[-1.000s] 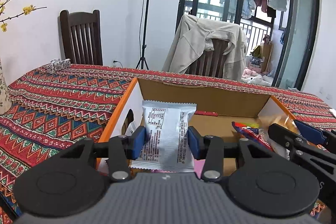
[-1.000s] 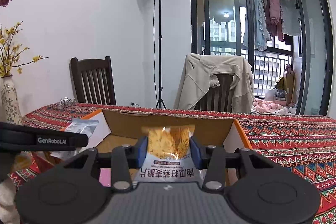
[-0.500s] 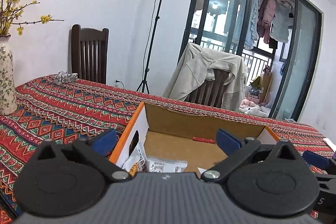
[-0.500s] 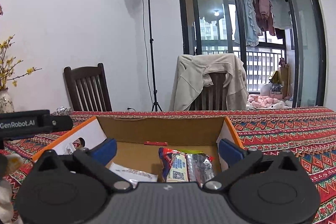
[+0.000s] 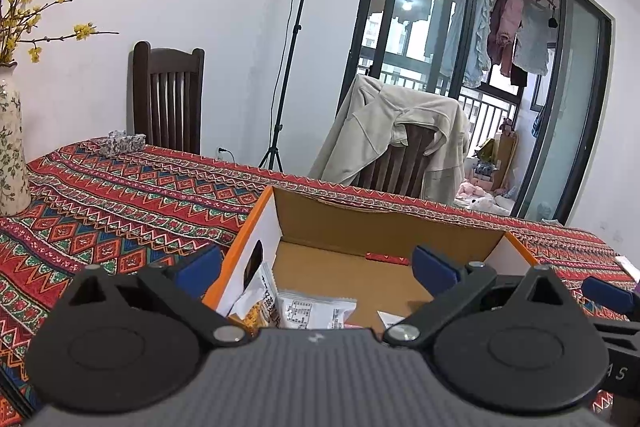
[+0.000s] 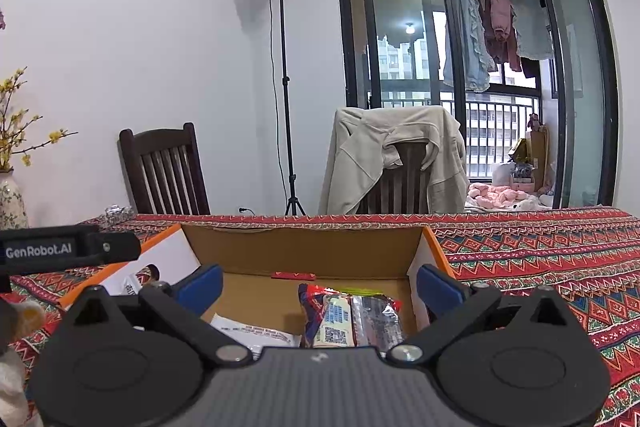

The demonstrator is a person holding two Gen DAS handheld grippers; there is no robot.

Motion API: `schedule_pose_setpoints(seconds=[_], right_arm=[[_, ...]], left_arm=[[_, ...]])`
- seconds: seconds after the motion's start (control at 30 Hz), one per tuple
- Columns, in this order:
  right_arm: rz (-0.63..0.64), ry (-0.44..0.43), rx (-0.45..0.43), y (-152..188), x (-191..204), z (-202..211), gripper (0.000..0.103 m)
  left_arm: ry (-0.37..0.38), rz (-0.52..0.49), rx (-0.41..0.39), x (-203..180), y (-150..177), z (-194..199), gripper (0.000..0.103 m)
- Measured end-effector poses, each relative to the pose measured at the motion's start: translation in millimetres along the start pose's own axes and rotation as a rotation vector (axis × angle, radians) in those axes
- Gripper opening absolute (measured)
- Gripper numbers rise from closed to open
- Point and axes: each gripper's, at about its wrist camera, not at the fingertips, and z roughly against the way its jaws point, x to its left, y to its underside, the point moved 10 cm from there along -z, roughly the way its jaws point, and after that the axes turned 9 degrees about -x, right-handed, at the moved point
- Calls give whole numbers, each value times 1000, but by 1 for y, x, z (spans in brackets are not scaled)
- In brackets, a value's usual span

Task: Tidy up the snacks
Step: 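Move both open grippers back from the box toward the snack pile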

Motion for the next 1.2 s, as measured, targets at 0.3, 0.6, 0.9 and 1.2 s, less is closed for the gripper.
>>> schedule_pose_setpoints(seconds=[0.3,0.6,0.9,1.2], right_arm=[[-4,-4,11,-5,-1,0,103],[-19,20,46,-28,-5,21,103],[-4,11,106,-13,1,63,103],[2,12,179,22,9,106,103]], left_arm=[[-5,27,8,3,-7,0,103],[-18,34,-10,9,-34,28,103],[-39,24,13,33,-26,69,103],[-72,-2,94,63,17,111,103]])
